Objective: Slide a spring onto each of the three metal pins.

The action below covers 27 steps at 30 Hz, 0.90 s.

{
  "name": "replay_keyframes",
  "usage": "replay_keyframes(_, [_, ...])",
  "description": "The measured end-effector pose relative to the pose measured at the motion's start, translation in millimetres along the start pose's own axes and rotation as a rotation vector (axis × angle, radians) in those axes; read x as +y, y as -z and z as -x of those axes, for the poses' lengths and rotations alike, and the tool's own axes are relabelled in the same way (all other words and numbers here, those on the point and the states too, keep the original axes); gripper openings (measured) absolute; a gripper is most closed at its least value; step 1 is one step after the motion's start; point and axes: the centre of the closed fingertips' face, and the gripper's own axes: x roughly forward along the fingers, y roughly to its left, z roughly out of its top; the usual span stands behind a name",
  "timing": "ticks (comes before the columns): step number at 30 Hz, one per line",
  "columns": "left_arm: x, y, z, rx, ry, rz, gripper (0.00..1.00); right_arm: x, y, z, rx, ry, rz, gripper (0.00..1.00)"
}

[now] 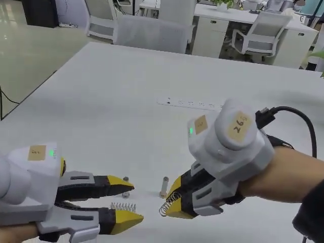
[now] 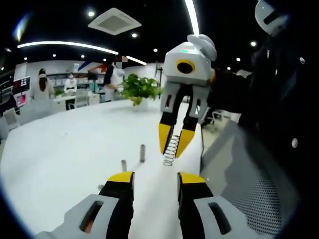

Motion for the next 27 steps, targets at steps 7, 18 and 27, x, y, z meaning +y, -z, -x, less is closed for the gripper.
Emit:
replay_keyframes(7, [8.9,1.3,12.6,0.002,-0.038,0.007,0.32,-3.6,3.3,1.3,0.007,0.003,-0.004,0.08])
replay_keyframes(18, [16.9,11.4,33.2,-0.001,-0.124,0.044,0.39,-10.7,7.1,1.6,0.02,0.015,0.004,0.08])
replay_keyframes(27, [15.4,13.1,31.2,-0.007,-0.152,0.064,0.43,-22.3,14.3,7.7,0.03,0.034,-0.001,0.08])
